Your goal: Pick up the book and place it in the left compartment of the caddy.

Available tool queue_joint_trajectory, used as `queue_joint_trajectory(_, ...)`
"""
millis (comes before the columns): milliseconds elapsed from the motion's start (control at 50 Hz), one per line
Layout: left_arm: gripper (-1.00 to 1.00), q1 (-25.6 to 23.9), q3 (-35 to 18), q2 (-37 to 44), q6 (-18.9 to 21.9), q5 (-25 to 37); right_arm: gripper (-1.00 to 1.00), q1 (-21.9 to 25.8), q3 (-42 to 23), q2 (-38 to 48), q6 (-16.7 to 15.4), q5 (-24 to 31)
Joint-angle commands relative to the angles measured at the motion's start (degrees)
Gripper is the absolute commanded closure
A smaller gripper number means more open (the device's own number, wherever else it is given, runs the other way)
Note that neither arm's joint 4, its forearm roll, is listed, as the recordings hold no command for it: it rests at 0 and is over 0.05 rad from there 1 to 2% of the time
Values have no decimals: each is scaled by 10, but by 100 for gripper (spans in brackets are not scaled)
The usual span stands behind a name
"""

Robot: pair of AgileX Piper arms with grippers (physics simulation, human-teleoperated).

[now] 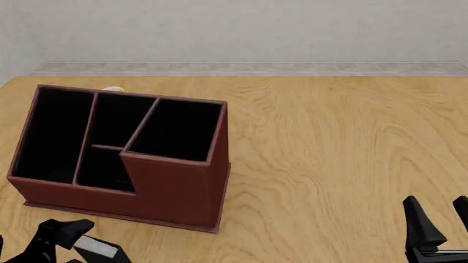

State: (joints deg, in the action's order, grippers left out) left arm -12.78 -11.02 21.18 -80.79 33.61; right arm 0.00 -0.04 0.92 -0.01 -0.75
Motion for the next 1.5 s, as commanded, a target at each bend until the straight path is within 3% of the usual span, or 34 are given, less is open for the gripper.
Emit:
queue_joint_trajectory(20, -100, 1, 35, 32, 0, -57, -100, 0, 0, -3, 0, 3)
queue_joint_trajectory(40, -100, -1, 14, 29, -4, -31, -100, 0, 0, -2, 0, 3)
queue_joint_trajectory(140, -100, -5, 40, 42, -5, -67, -100, 0, 0, -3, 0, 3)
queue_joint_trajectory(180, -100, -4, 13, 45, -5, -42, -100, 0, 0, -3, 0, 3)
queue_joint_trajectory(220, -100, -7, 43, 52, -4, -77, -100, 0, 0, -3, 0, 3)
queue_joint_trajectory(320, -100, -16, 34, 59, -13, -68, -100, 0, 0, -2, 0, 3)
queue_joint_trajectory(440, -100, -24, 58, 84, -16, -117, -100, 0, 0, -3, 0, 3)
queue_joint_trajectory(620, -100, -32, 70, 112, -19, -150, -100, 0, 0, -2, 0, 3)
queue_joint_trajectory(640, -100, -31, 52, 107, -19, -127, -100, 0, 0, -3, 0, 3)
queue_joint_trajectory(680, -100, -30, 68, 125, -17, -162, -100, 0, 0, -3, 0, 3)
queue_joint_trajectory(820, -100, -32, 81, 135, -24, -182, -100, 0, 0, -3, 0, 3)
queue_joint_trajectory(840, 100, -33, 64, 125, -24, -155, -100, 0, 0, -2, 0, 3)
queue_joint_trajectory(860, 100, -34, 56, 118, -25, -140, -100, 0, 0, -2, 0, 3)
queue_joint_trajectory(900, 100, -36, 79, 132, -23, -177, -100, 0, 0, -3, 0, 3)
queue_joint_trajectory(940, 100, -38, 67, 117, -26, -150, -100, 0, 0, -3, 0, 3)
queue_joint_trajectory(1020, 100, -39, 77, 111, -26, -156, -100, 0, 0, -3, 0, 3)
queue_joint_trajectory(1140, 100, -35, 72, 58, -25, -100, -100, 0, 0, -3, 0, 3)
queue_joint_trajectory(1200, 100, -34, 35, 14, -20, -22, -100, 0, 0, -3, 0, 3)
queue_joint_trajectory(1260, 100, -37, 44, -13, -16, -9, -100, 0, 0, -3, 0, 3)
queue_joint_trajectory(1300, 100, -36, 11, -49, -13, 57, -100, 0, 0, -3, 0, 3)
queue_joint_trajectory(1340, 100, -35, 22, -59, -11, 56, -100, 0, 0, -3, 0, 3)
queue_joint_trajectory(1360, 100, -37, 2, -87, -12, 102, -100, 0, 0, -3, 0, 3)
queue_joint_trajectory(1420, 100, -37, -7, -130, -5, 150, -100, 0, 0, -2, 0, 3)
queue_joint_trajectory(1440, 100, -34, -38, -130, -5, 181, -100, 0, 0, -2, 0, 3)
queue_joint_trajectory(1500, 100, -48, -28, -209, -17, 250, -100, 0, 0, -3, 0, 3)
